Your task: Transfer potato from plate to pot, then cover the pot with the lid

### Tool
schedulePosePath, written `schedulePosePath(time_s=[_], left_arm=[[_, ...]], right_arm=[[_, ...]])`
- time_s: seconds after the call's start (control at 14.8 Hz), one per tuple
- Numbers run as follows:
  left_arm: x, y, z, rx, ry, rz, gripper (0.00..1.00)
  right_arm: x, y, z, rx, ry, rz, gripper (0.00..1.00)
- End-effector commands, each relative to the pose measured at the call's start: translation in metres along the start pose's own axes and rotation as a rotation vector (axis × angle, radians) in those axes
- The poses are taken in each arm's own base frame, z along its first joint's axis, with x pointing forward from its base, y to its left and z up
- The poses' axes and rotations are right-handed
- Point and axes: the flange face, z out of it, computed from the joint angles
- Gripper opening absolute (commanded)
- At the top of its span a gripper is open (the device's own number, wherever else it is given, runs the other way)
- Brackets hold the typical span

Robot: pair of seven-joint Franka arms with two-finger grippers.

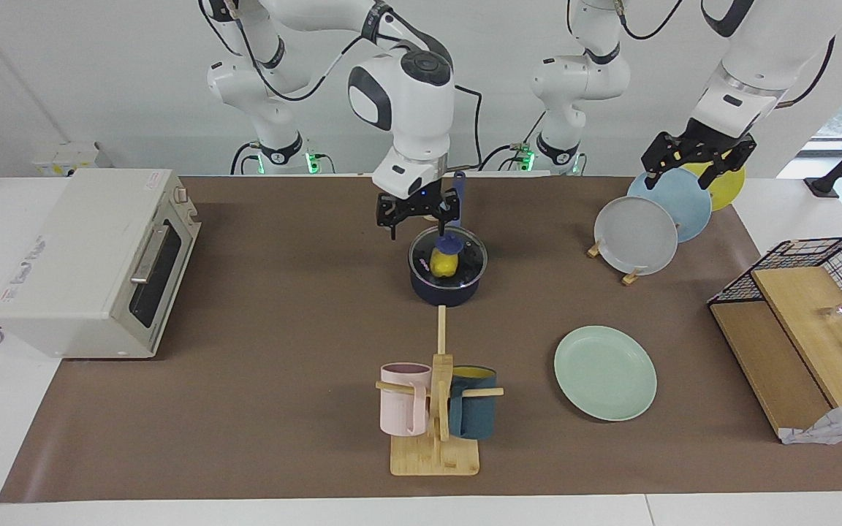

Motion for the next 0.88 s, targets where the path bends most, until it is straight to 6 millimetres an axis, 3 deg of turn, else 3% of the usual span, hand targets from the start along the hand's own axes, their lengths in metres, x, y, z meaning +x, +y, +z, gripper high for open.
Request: schedulePosePath(time_s=[0.0, 0.34, 0.47, 0.81], left_arm=[[-0.008, -0.006, -0.002, 0.021, -0.007, -0.001, 1.00], [-0.009, -0.013, -0.001, 0.021, -0.005, -0.013, 1.00], [-0.008, -0.013, 0.000, 0.021, -0.001, -0.015, 1.00], [-0.007, -0.013, -0.001, 0.021, 0.005, -0.011, 1.00]], right_arm=[[0.008, 0.057, -0.029, 0.015, -0.007, 0.007, 1.00], [0.006, 0.171, -0.078, 0.004, -0.057, 0.062, 1.00], [-0.001, 0.199, -0.092, -0.004, -0.052, 0.047, 1.00], [-0.002, 0.257, -0.078, -0.008, -0.117, 0.035, 1.00]])
